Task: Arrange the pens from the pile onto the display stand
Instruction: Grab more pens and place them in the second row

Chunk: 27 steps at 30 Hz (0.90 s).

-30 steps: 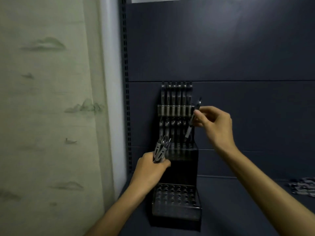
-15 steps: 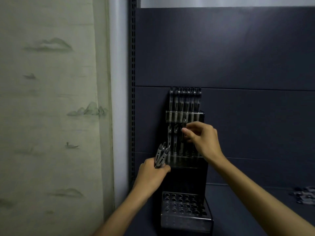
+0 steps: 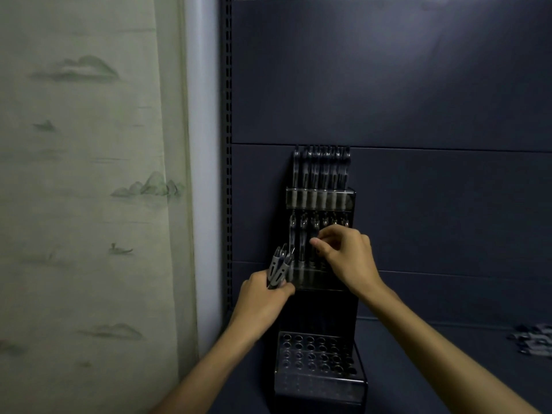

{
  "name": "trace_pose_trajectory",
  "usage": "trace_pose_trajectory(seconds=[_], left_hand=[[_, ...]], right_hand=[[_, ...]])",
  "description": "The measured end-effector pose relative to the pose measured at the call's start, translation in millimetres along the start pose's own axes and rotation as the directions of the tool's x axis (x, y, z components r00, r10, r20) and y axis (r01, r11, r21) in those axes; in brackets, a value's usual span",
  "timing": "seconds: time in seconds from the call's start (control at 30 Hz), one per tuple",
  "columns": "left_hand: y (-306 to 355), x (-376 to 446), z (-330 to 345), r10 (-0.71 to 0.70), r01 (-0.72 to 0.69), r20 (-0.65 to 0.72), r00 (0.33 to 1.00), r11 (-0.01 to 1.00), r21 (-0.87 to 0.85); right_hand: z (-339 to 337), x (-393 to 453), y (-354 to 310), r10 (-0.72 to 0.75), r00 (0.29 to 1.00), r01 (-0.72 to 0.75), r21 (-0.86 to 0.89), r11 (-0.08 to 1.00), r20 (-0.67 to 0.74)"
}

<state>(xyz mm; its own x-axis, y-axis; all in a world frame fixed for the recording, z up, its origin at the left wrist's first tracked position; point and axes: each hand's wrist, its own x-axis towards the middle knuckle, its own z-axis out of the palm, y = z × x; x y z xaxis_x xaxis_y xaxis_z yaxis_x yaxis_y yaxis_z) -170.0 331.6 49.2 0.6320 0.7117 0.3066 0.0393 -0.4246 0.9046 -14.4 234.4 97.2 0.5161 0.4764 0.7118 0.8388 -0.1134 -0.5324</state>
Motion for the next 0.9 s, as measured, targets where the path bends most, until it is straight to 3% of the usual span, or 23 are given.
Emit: trace_pose_trajectory(seconds=[0.37, 0.5, 0.6, 0.7, 0.77, 0.9], left_hand=[[2.0, -4.2, 5.9, 0.019, -0.019, 0.013, 1.0, 1.0, 0.002], [3.1, -4.3, 6.1, 0.053, -0.053, 0.01, 0.999, 0.998, -0.026], [6.0, -7.8, 10.8, 0.082, -0.08, 0.013, 0.997, 0.986, -0.146], [10.6, -11.0, 15.3, 0.076, -0.062, 0.045, 0.996, 0.964, -0.257], [13.8, -12.2, 16.4, 0.076, -0.053, 0.068, 0.995, 0.957, -0.284], [17.5, -14.9, 11.5, 0.089, -0.062, 0.116, 0.989, 0.974, -0.218]], right_hand=[[-2.7, -9.4, 0.1, 0.023, 0.999, -0.023, -0.001, 1.0, 0.024], [-14.1, -20.9, -6.6, 0.029, 0.998, -0.024, 0.096, 0.995, -0.059], [-19.4, -29.6, -21.3, 0.069, 0.987, -0.11, 0.307, 0.945, 0.142], [-19.6, -34.2, -34.2, 0.065, 0.904, -0.277, 0.463, 0.842, 0.422], [-18.4, -36.2, -34.1, 0.012, 0.885, -0.271, 0.494, 0.826, 0.465], [-17.6, -38.4, -29.3, 0.028, 0.91, -0.273, 0.546, 0.792, 0.414]])
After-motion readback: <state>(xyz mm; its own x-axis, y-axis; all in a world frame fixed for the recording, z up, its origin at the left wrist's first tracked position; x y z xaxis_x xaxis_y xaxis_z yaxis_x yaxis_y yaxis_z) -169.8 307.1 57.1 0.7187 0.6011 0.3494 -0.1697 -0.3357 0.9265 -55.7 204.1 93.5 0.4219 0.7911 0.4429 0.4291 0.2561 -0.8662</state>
